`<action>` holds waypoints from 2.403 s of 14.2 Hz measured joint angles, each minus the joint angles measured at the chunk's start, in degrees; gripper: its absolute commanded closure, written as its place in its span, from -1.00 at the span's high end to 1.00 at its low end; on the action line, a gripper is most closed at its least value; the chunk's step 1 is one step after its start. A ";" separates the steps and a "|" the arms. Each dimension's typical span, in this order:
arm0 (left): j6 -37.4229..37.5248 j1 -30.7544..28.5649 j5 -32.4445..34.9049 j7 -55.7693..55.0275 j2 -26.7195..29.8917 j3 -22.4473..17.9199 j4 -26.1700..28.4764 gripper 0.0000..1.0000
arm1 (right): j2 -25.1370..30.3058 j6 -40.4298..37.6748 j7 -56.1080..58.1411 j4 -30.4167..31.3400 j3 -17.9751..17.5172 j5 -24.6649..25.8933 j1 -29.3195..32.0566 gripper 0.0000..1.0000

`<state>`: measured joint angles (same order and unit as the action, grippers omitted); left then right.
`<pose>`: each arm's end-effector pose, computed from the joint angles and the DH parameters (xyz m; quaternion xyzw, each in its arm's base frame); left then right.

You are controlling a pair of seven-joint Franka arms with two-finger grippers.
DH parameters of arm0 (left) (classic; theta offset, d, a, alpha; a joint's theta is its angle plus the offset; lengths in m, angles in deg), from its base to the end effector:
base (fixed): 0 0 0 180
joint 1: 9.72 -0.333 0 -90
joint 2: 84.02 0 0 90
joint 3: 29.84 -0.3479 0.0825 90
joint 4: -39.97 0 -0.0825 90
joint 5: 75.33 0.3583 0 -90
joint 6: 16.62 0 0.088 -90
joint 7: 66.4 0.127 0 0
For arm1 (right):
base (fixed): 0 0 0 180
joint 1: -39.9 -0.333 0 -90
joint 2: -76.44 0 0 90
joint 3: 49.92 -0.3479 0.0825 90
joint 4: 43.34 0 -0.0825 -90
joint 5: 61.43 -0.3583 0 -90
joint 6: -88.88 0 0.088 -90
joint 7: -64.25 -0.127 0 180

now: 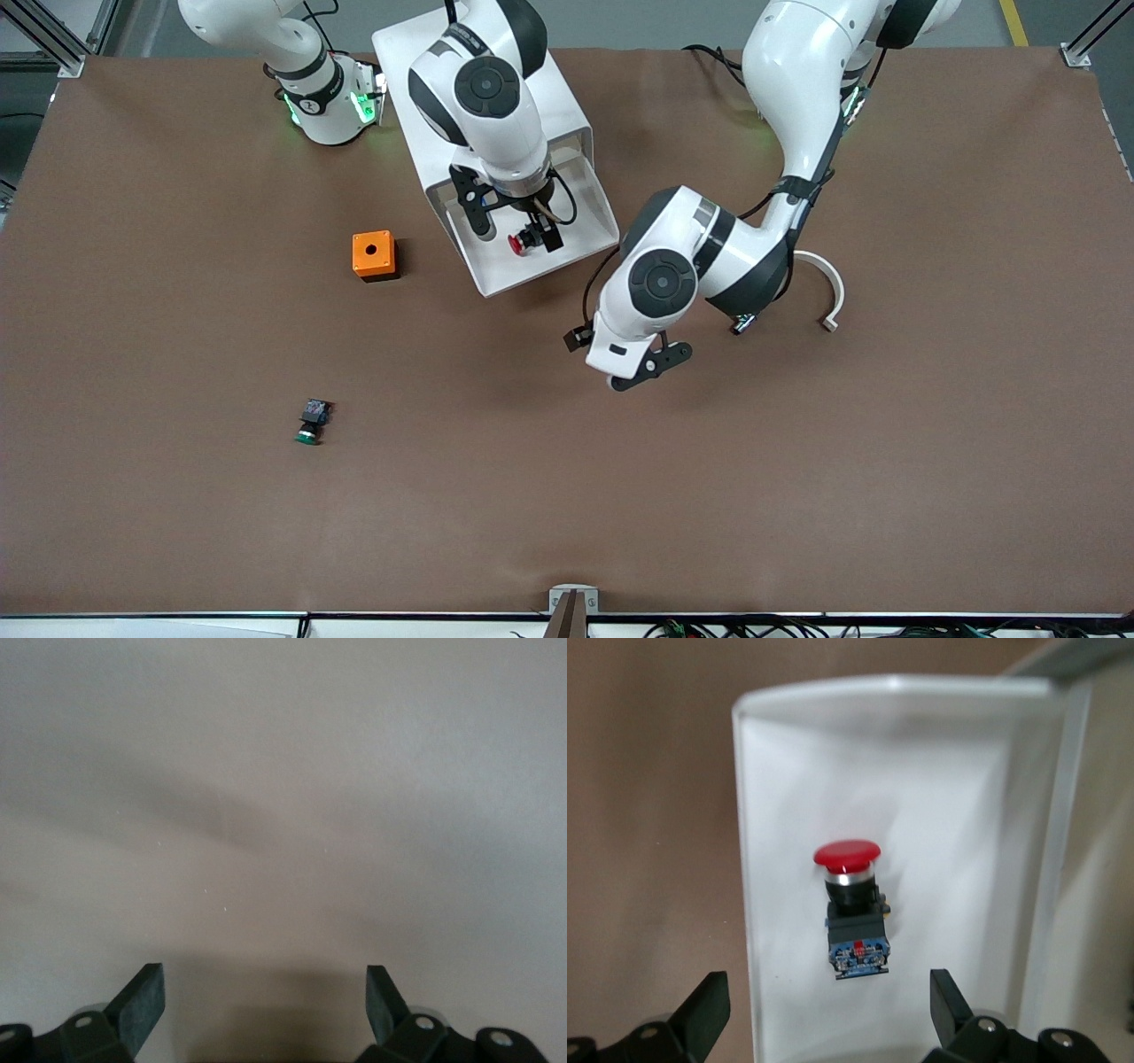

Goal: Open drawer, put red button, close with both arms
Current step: 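Release the red button into the drawer and lift the right gripper, then push the drawer shut with the left gripper while the right gripper withdraws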

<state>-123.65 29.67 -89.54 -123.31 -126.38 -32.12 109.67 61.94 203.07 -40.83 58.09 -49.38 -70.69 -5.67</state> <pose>0.5678 -0.4690 0.3445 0.9719 0.2070 -0.1049 0.0386 0.4216 0.4408 0.4380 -0.8459 0.5282 0.0734 0.0040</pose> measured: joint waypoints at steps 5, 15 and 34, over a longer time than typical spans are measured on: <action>-0.03 2.00 3.95 -2.51 1.19 -0.04 0.54 0.99 | 1.36 -20.13 29.42 -9.64 0.84 0.10 14.61 1.00; -2.01 7.42 8.07 -11.76 1.85 -0.09 5.14 0.99 | 2.51 -37.25 82.77 -19.34 1.01 8.84 37.16 1.00; -2.12 18.83 -0.02 -11.76 1.56 0.24 6.75 0.99 | 3.43 -42.22 99.81 -30.02 0.38 9.92 43.96 1.00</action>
<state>-125.77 48.50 -89.57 -135.07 -124.83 -31.88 116.43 65.37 160.85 58.98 28.07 -49.01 -60.76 38.30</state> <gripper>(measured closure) 0.000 0.000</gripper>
